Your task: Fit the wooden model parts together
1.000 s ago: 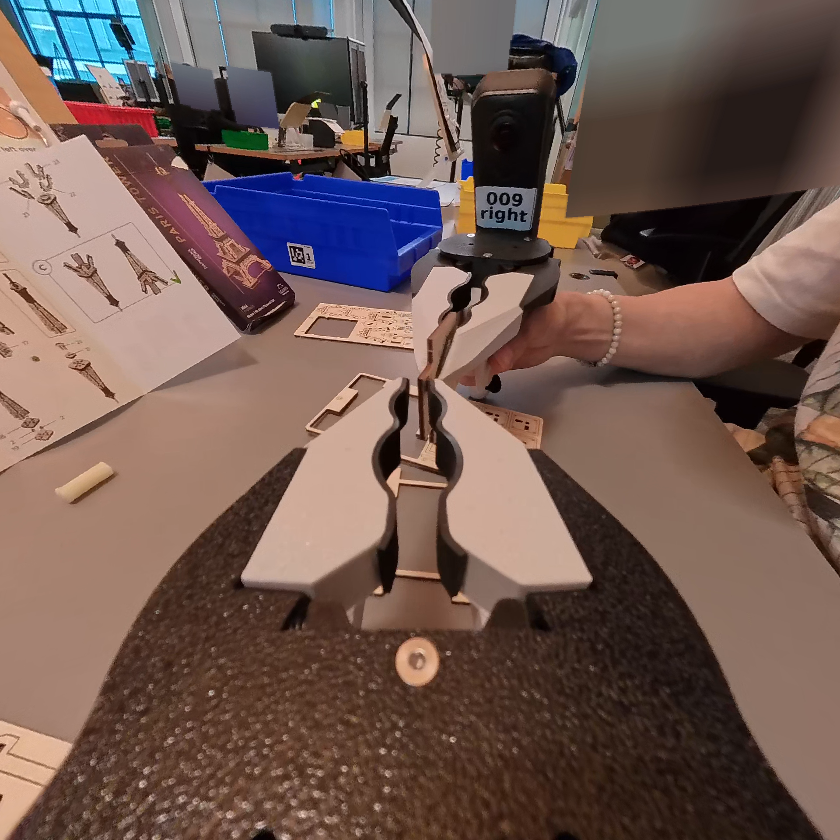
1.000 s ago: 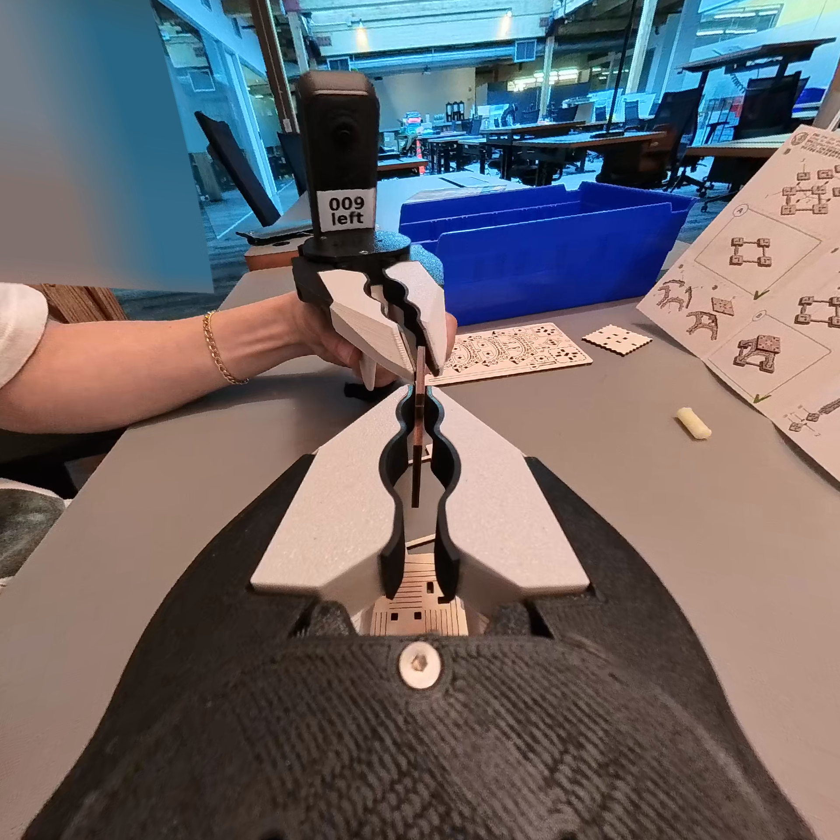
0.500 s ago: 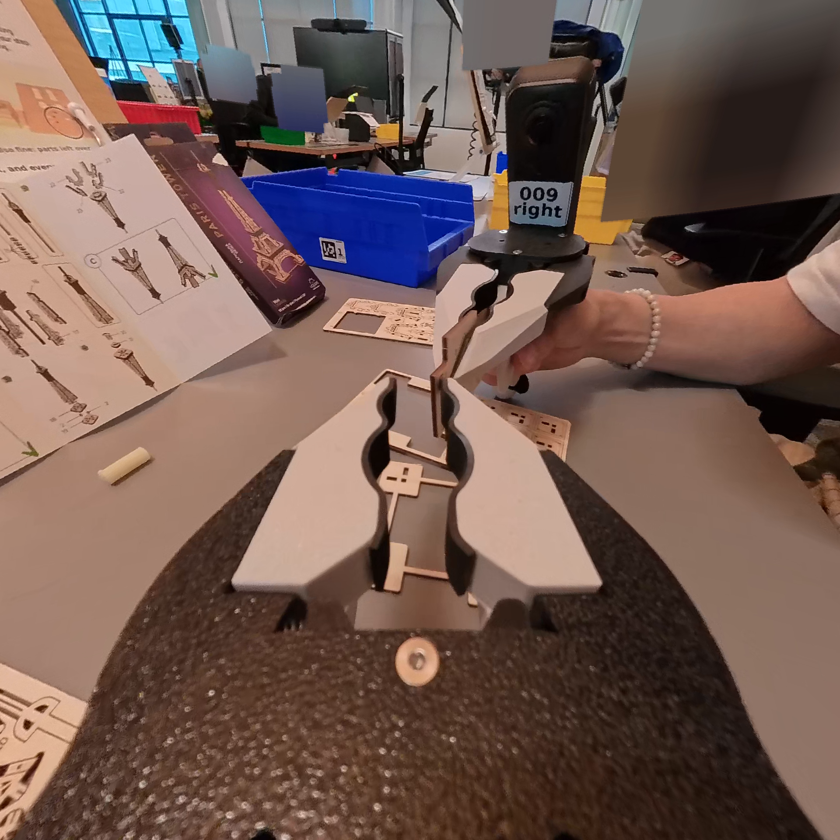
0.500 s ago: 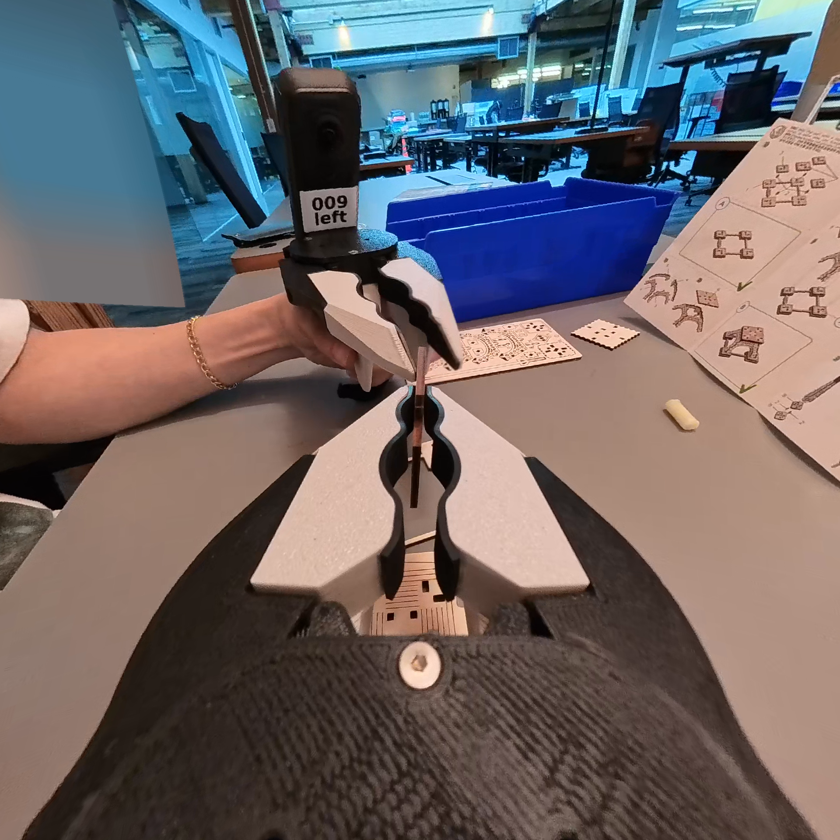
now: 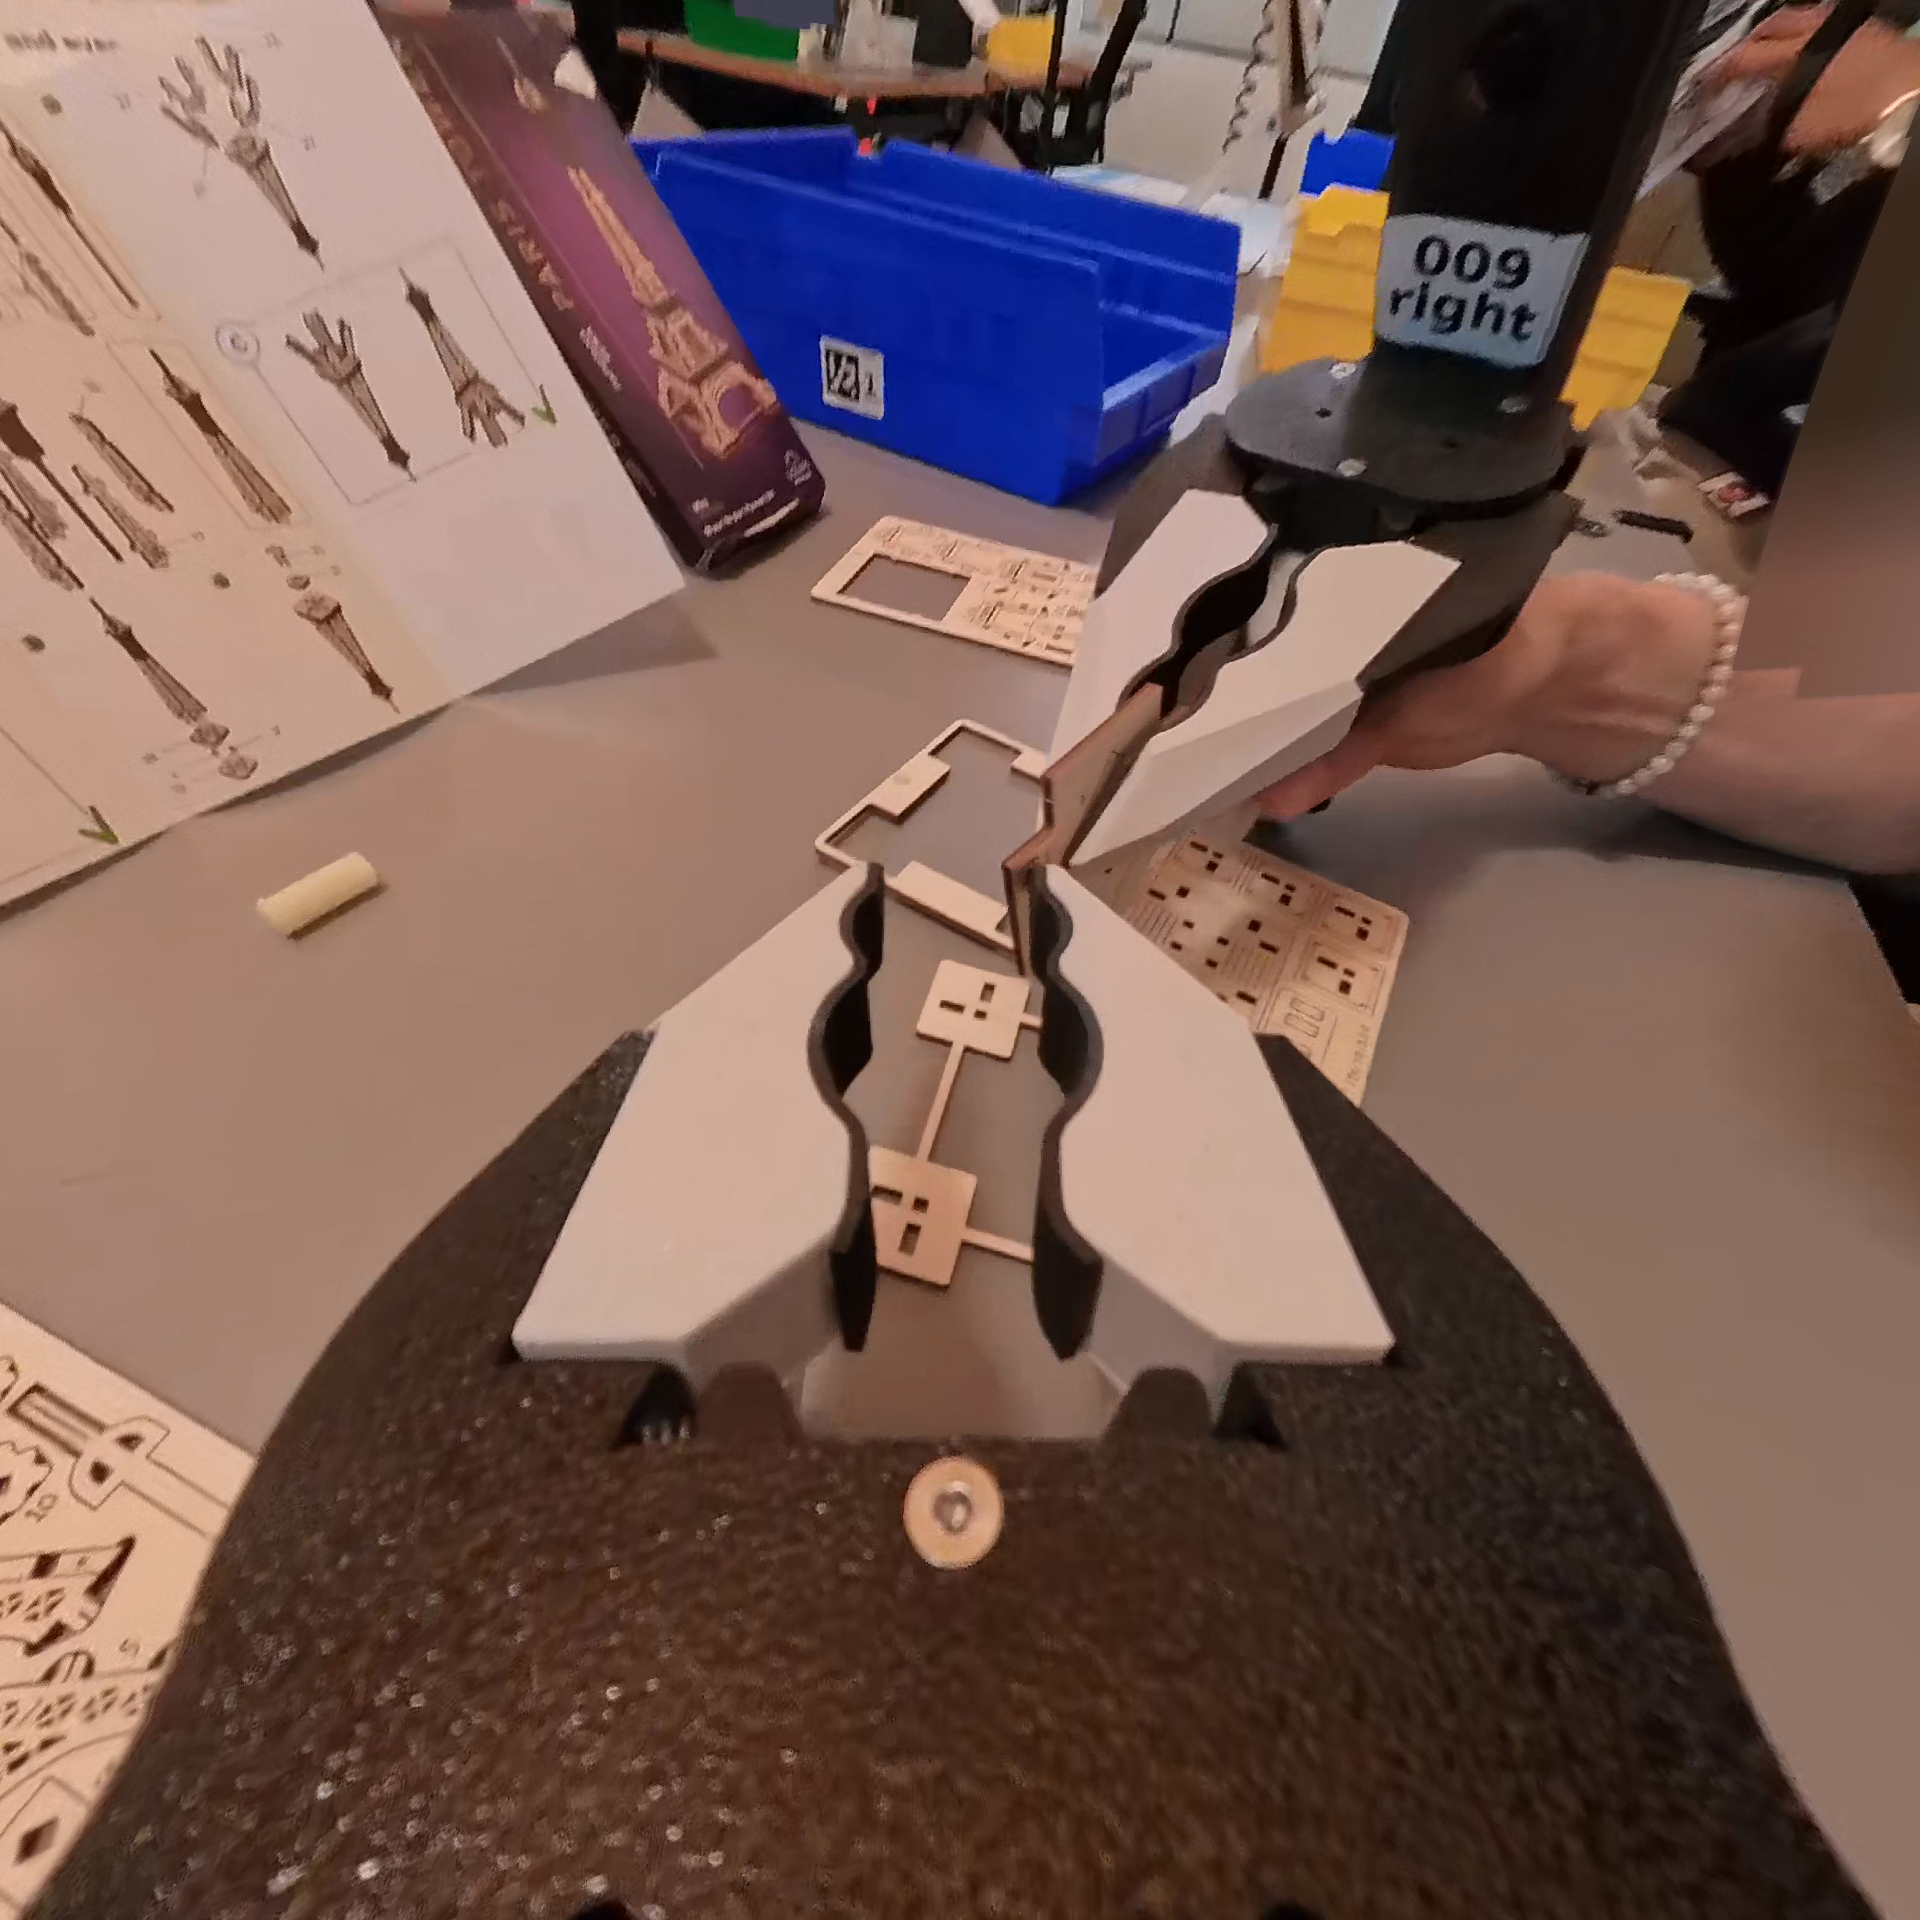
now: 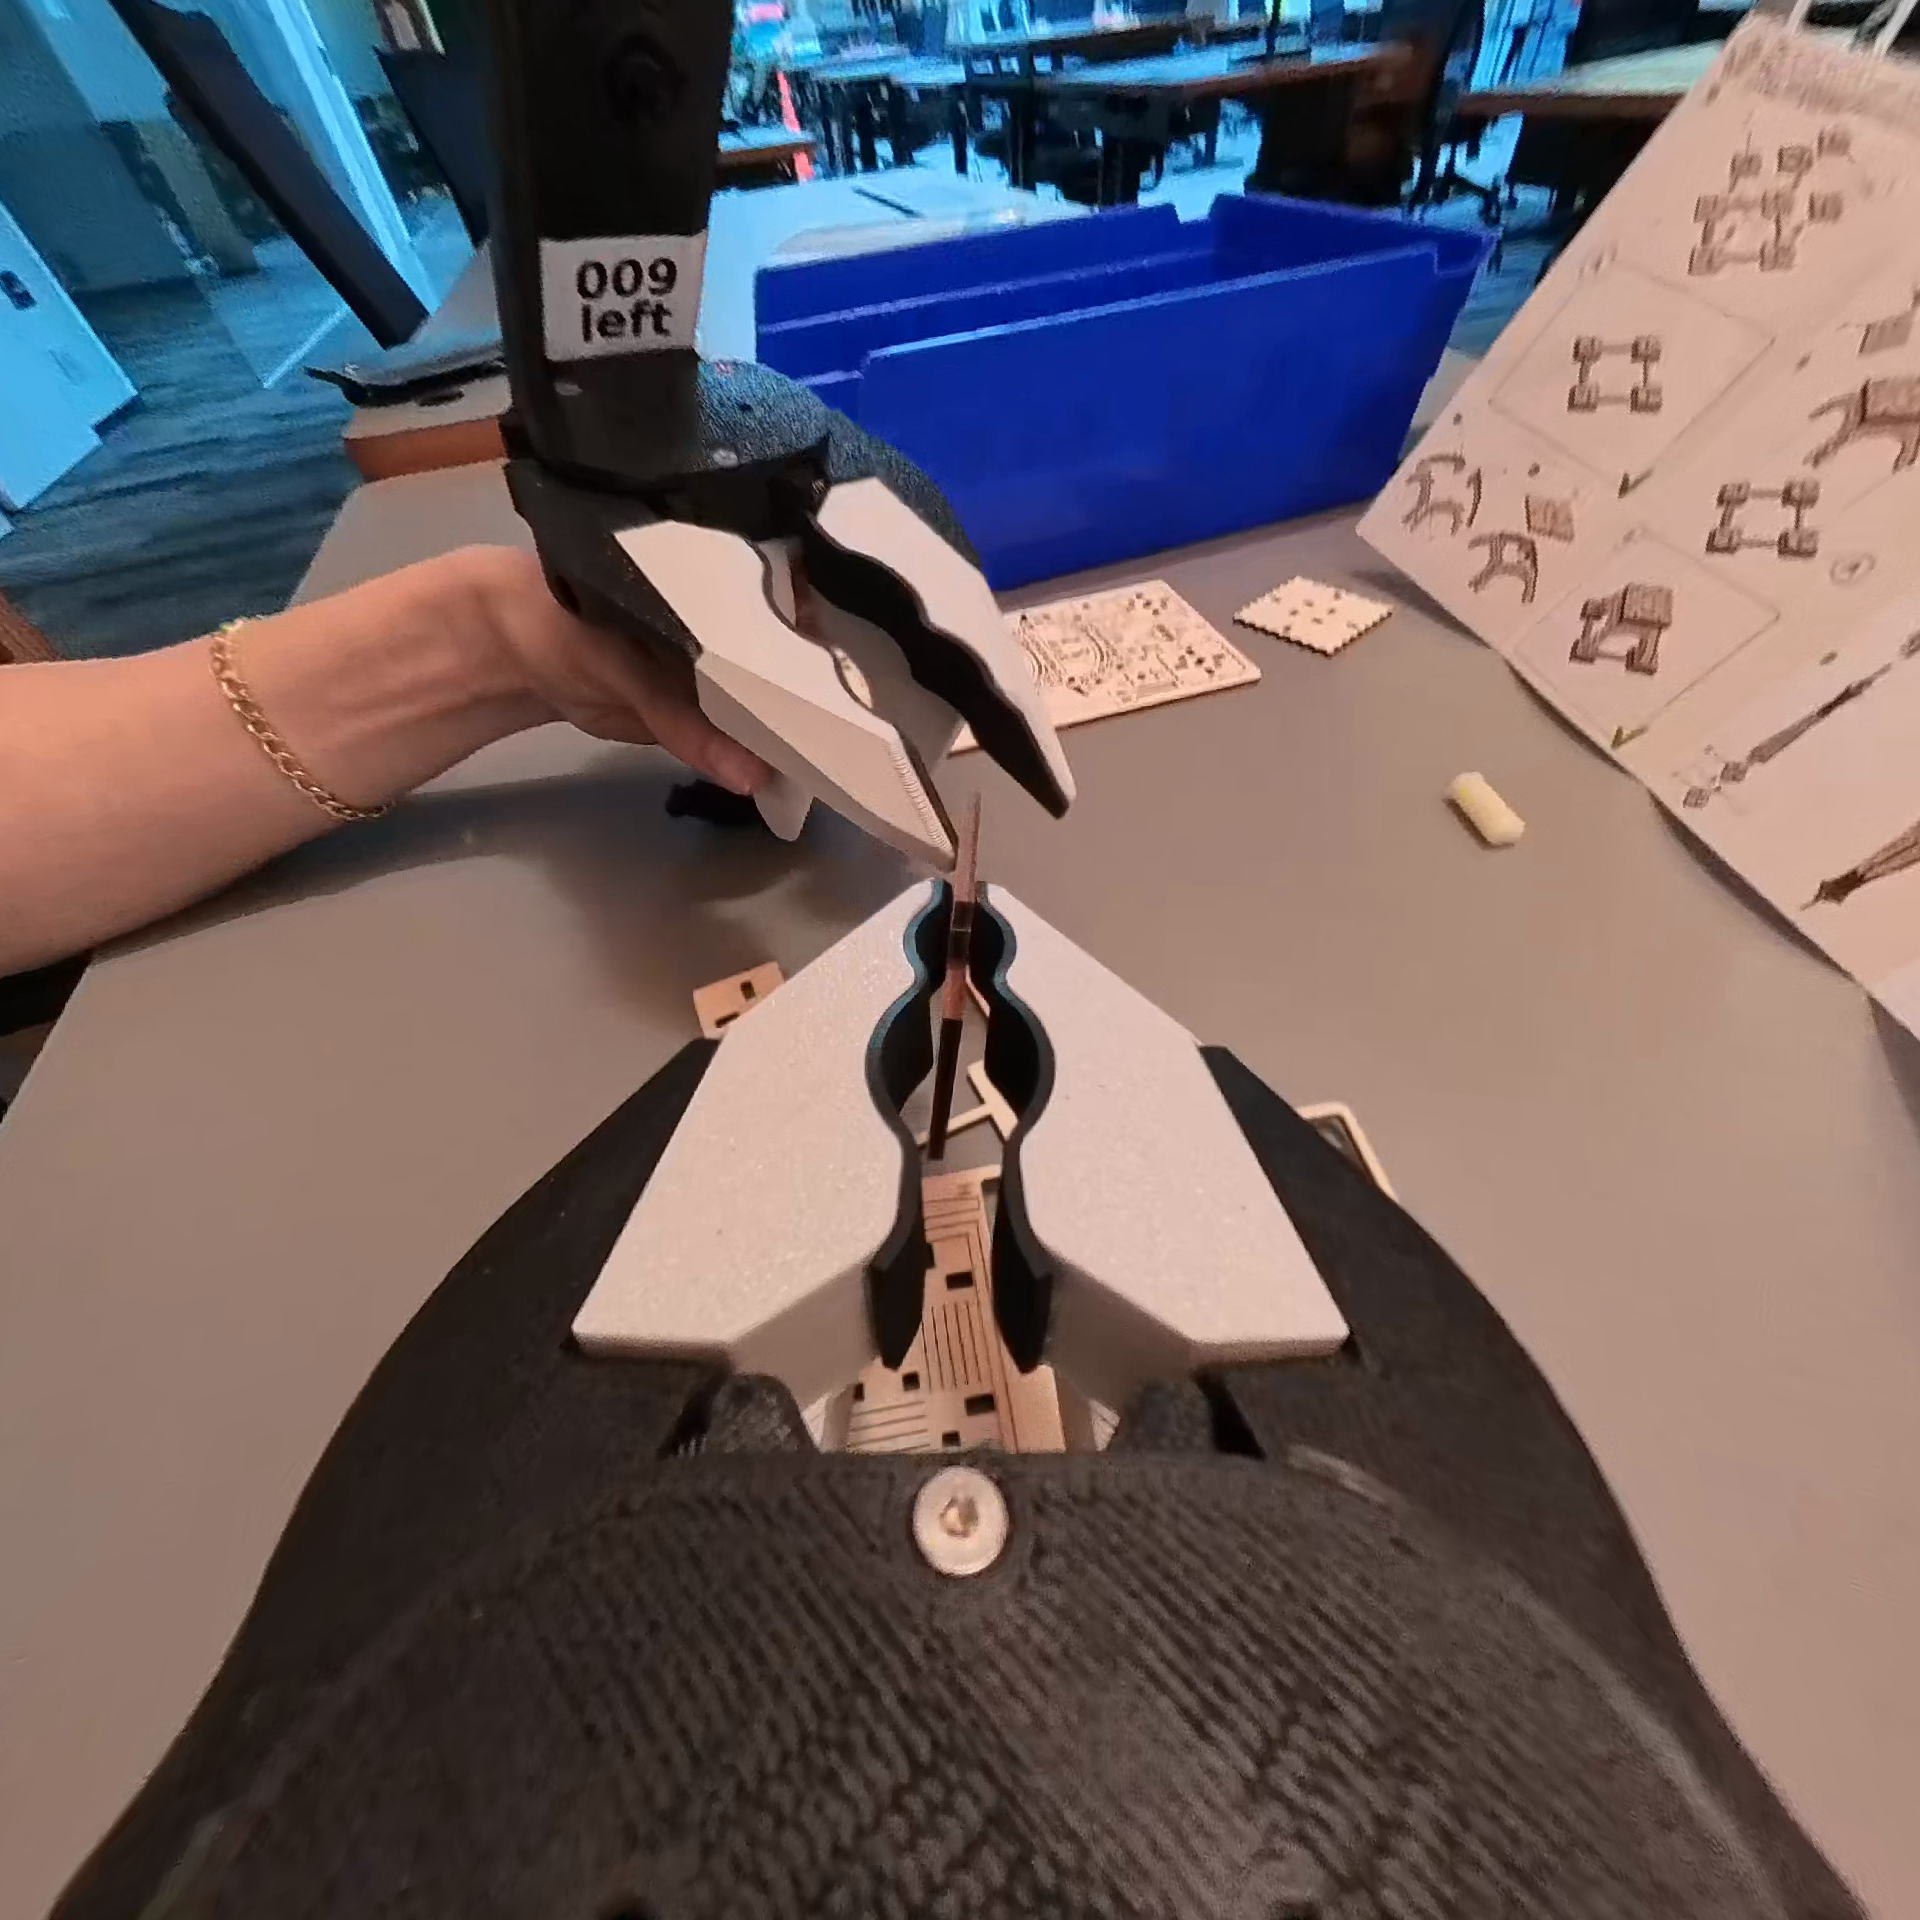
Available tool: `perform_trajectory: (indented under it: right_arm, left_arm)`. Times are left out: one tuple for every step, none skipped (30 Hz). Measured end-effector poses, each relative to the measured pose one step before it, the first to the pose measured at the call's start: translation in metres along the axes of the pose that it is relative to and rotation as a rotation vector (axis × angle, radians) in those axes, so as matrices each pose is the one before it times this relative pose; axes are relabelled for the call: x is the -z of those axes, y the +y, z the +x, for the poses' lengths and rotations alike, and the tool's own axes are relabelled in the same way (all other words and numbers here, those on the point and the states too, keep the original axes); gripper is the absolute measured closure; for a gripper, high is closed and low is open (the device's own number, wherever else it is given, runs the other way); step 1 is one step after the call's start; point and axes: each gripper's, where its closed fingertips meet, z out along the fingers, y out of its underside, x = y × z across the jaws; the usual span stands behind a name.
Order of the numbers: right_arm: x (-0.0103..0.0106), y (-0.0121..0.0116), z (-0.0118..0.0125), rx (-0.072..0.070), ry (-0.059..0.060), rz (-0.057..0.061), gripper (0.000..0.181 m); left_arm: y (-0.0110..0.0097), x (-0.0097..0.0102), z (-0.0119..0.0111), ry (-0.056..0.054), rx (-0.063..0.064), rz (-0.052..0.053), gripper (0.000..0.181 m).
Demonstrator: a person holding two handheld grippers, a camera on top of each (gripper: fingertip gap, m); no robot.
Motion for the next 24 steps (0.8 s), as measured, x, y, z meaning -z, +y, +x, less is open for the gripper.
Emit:
perform_trajectory:
  right_arm:
    - [-0.00020,0.00324,0.00056,-0.0293,-0.0032,-0.0208,0.180]
    - [-0.00043,0.00417,0.00133,-0.0411,-0.0019,-0.0250,0.180]
    - [-0.00069,0.00408,0.00176,-0.0406,0.0009,-0.0250,0.180]
    - [-0.00073,0.00391,0.00220,-0.0341,0.0038,-0.0238,0.180]
    - [-0.00063,0.00320,0.00425,-0.0273,0.0173,-0.0196,0.180]
    - [-0.00100,0.00338,0.00450,-0.0208,0.0232,-0.0223,0.180]
    - [-0.00125,0.00493,0.00347,-0.0152,0.0181,-0.0320,0.180]
    - [-0.00081,0.00390,0.00379,-0.0152,0.0205,-0.0241,0.180]
    - [0.00006,0.00236,0.00372,-0.0241,0.0124,-0.0121,0.180]
    - [0.00137,-0.00064,0.00369,-0.0319,0.0055,0.0080,0.180]
    - [0.00144,0.00048,0.00314,-0.0377,-0.0054,0.0023,0.180]
    - [0.00132,0.00102,0.00265,-0.0386,-0.0109,-0.0020,0.180]
    - [0.00129,0.00066,0.00206,-0.0323,-0.0105,0.0000,0.180]
    - [0.00088,0.00054,0.00180,-0.0217,-0.0057,-0.0009,0.180]
    - [0.00035,0.00033,0.00111,-0.0155,-0.0051,-0.0016,0.180]
    - [-0.00021,0.00017,0.00108,-0.0126,-0.0023,-0.0016,0.179]
    - [-0.00029,0.00013,0.00152,-0.0120,0.0021,-0.0020,0.179]
    - [-0.00001,0.00023,0.00133,-0.0144,-0.0013,-0.0018,0.179]
    - [0.00015,-0.00012,0.00072,-0.0137,-0.0055,0.0002,0.179]
    - [0.00016,-0.00020,0.00087,-0.0096,-0.0010,0.0017,0.179]
    - [-0.00013,-0.00005,0.00060,-0.0061,-0.0002,-0.0005,0.179]
    - [-0.00002,0.00010,0.00034,-0.0028,0.0005,-0.0001,0.179]
    - [-0.00006,-0.00012,0.00027,0.0026,0.0042,0.0001,0.178]
    - [-0.00006,0.00007,0.00025,0.0040,0.0054,-0.0001,0.178]
  left_arm:
    - [0.00365,-0.00138,-0.00350,-0.0172,0.0143,-0.0272,0.149]
    - [0.00413,-0.00208,-0.00411,-0.0189,0.0206,-0.0318,0.143]
    - [0.00422,-0.00257,-0.00181,-0.0011,0.0235,-0.0321,0.142]
    - [0.00390,-0.00309,-0.00396,-0.0102,0.0282,-0.0332,0.139]
    - [0.00296,-0.00372,-0.00626,-0.0256,0.0277,-0.0289,0.132]
    - [0.00371,-0.00431,-0.00291,-0.0065,0.0226,-0.0357,0.133]
    - [0.00409,-0.00465,-0.00104,0.0060,0.0161,-0.0392,0.134]
    - [0.00253,-0.00456,-0.00225,-0.0032,0.0162,-0.0292,0.133]
    - [-0.00012,-0.00379,-0.00060,0.0052,0.0201,-0.0134,0.134]
    - [-0.00182,-0.00332,0.00030,0.0102,0.0173,-0.0024,0.136]
    - [-0.00100,-0.00341,0.00053,0.0075,0.0049,-0.0054,0.137]
    - [-0.00033,-0.00324,0.00040,0.0070,0.0073,-0.0100,0.138]
    - [-0.00046,-0.00279,0.00019,0.0108,0.0114,-0.0161,0.138]
    - [-0.00002,-0.00207,-0.00102,0.0073,0.0114,-0.0215,0.136]
    - [0.00039,-0.00148,-0.00177,0.0059,0.0098,-0.0253,0.133]
    - [0.00044,-0.00129,-0.00229,0.0048,0.0118,-0.0263,0.131]
    - [0.00049,-0.00180,-0.00245,0.0034,0.0142,-0.0235,0.129]
    - [0.00014,-0.00154,-0.00005,0.0164,0.0125,-0.0179,0.130]
    - [-0.00018,-0.00083,-0.00029,0.0102,0.0095,-0.0101,0.131]
    - [-0.00032,-0.00066,-0.00008,0.0052,-0.0007,-0.0040,0.132]
    - [-0.00005,-0.00056,0.00001,0.0015,-0.0025,-0.0006,0.133]
    - [-0.00010,-0.00022,-0.00017,-0.0020,0.0002,0.0013,0.133]
    - [0.00009,-0.00014,-0.00021,-0.0048,-0.0024,-0.0001,0.134]
    - [-0.00001,-0.00019,-0.00015,-0.0049,-0.0079,0.0000,0.134]
